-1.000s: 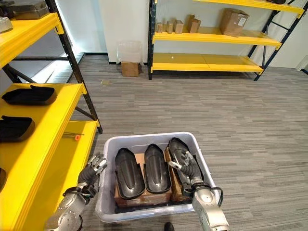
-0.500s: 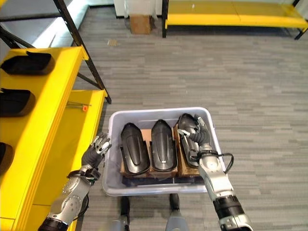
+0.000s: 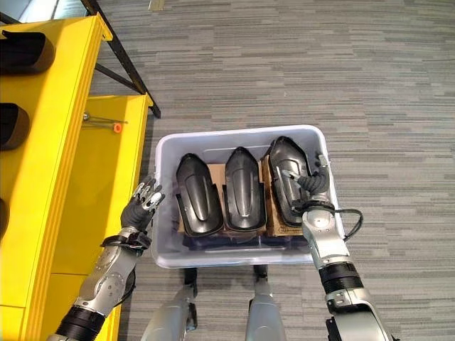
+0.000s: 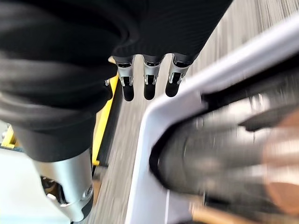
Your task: Move parts from the plastic box to the shelf.
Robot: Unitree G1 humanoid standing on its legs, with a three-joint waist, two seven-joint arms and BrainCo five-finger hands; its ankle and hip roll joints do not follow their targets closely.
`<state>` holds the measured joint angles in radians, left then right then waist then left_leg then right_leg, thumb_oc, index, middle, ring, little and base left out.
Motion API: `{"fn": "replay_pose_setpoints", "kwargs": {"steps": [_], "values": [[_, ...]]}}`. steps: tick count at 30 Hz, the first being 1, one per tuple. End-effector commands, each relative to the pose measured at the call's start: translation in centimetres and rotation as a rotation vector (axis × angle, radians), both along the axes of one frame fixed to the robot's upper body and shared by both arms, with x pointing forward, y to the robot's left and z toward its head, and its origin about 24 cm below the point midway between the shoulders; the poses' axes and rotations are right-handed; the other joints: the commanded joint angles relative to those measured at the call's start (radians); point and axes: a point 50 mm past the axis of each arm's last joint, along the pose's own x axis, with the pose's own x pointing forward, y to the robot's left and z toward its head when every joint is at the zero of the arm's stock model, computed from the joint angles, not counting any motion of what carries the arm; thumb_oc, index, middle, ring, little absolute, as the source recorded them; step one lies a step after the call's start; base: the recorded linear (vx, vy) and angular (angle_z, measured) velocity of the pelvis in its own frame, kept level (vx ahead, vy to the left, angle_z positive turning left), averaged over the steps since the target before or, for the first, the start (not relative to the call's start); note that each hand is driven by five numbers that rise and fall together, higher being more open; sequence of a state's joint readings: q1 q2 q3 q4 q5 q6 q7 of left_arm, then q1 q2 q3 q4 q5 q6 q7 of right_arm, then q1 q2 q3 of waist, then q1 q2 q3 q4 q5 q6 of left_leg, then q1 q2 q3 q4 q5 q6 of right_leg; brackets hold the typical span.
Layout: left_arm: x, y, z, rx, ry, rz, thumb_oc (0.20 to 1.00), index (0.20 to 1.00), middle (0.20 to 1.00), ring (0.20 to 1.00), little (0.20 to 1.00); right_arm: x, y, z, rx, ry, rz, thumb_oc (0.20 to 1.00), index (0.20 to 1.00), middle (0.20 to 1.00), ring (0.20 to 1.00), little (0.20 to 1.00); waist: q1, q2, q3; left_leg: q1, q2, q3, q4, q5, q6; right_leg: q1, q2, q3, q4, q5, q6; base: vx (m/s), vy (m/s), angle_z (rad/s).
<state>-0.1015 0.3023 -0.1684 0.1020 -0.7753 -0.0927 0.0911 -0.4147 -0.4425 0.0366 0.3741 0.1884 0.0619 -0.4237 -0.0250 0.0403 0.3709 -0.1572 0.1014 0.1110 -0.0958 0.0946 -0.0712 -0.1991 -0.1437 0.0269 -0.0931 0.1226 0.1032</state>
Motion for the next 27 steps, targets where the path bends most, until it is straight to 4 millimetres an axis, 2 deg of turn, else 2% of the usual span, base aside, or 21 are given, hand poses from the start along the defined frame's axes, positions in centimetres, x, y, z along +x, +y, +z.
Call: {"fn": "replay_pose_setpoints", "kwargs": {"steps": [1, 6, 7, 27], "values": [[0.7, -0.1, 1.4, 0.014, -0.077, -0.009, 1.0, 1.0, 1.0, 1.0, 1.0, 0.1, -2.7, 3.2, -0.083, -0.115, -0.13, 1.0, 1.0, 1.0, 1.0, 1.0, 0.006, -0.025, -0.05, 0.007, 0.037, -0.018, 0.009, 0.029, -0.025, -0.048, -0.084, 0.048, 0.106, 0.015, 0.029, 0.0, 0.0, 0.0], [0.9, -0.1, 1.6, 0.03, -0.083, -0.003, 1.0, 1.0, 1.0, 1.0, 1.0, -0.4, -4.2, 3.1, -0.088, -0.113, -0.209, 1.0, 1.0, 1.0, 1.0, 1.0, 0.0, -0.022, -0.036, 0.012, 0.036, -0.014, 0.009, 0.023, -0.025, -0.055, -0.083, 0.058, 0.107, 0.015, 0.03, -0.01, -0.003, -0.02], [1.0, -0.1, 1.7, 0.036, -0.088, -0.005, 1.0, 1.0, 1.0, 1.0, 1.0, -0.7, -5.1, 3.1, -0.13, -0.095, -0.246, 1.0, 1.0, 1.0, 1.0, 1.0, -0.007, -0.018, -0.022, 0.011, 0.036, -0.009, 0.009, 0.022, -0.027, -0.064, -0.082, 0.065, 0.109, 0.014, 0.031, -0.04, -0.02, -0.08], [1.5, -1.5, 2.9, 0.022, -0.132, -0.031, 1.0, 1.0, 1.0, 1.0, 1.0, 0.4, -5.1, 3.2, -0.225, -0.033, -0.257, 1.0, 1.0, 1.0, 1.0, 1.0, -0.013, 0.015, 0.021, -0.023, 0.028, 0.002, 0.009, 0.027, -0.03, -0.123, -0.085, 0.089, 0.119, 0.026, 0.034, -0.01, -0.003, -0.02]]}}
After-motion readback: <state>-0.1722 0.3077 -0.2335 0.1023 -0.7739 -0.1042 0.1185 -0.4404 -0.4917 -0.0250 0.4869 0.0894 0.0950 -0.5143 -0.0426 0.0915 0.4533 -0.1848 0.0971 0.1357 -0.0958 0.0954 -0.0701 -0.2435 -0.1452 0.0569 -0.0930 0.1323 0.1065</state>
